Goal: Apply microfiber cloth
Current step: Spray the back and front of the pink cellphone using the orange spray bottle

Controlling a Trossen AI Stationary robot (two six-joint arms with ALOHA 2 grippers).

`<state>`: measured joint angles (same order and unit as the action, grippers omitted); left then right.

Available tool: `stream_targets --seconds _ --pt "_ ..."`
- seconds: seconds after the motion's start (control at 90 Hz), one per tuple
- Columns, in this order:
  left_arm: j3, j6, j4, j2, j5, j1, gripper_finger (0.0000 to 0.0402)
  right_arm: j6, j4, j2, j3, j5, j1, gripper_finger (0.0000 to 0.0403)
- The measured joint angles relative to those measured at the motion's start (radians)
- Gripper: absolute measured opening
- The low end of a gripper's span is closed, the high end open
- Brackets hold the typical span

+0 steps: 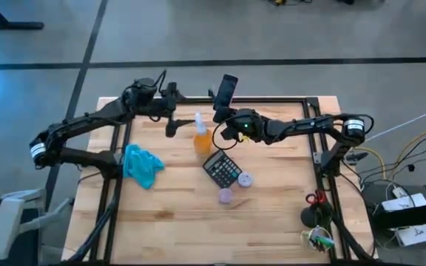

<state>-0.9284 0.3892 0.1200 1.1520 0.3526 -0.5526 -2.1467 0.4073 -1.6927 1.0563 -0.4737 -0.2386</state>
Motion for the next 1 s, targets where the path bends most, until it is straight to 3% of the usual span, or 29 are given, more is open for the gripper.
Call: stream_targets --seconds 0.078,0.233,0.4,0.633,0.811,1.0 --pt "0.042 -0.021 -0.108 0.028 -0.059 -0.001 0.0311 -0.053 0.003 -0.009 0.011 0.003 -0.001 0.0014" --pt "0.103 -0.055 -0.350 0.110 -0.066 -0.002 0.0311 -0.053 -0.002 -0.022 0.026 -0.004 0.000 0.0014" --pt "0.104 -0.058 -0.475 0.186 -0.067 -0.002 0.0311 -0.031 0.001 -0.023 0.035 -0.056 -0.003 0.0014" --pt "0.105 -0.027 -0.434 0.171 -0.060 -0.002 0.0311 -0.042 -0.007 -0.022 0.026 -0.070 -0.002 0.0014" --pt "0.104 0.028 -0.290 0.136 0.073 -0.002 0.0311 -0.186 -0.017 -0.022 -0.022 -0.078 0.003 0.0014" --pt "0.115 0.059 -0.157 0.076 0.144 -0.005 0.0311 -0.152 -0.010 -0.021 -0.043 -0.128 0.035 0.0014"
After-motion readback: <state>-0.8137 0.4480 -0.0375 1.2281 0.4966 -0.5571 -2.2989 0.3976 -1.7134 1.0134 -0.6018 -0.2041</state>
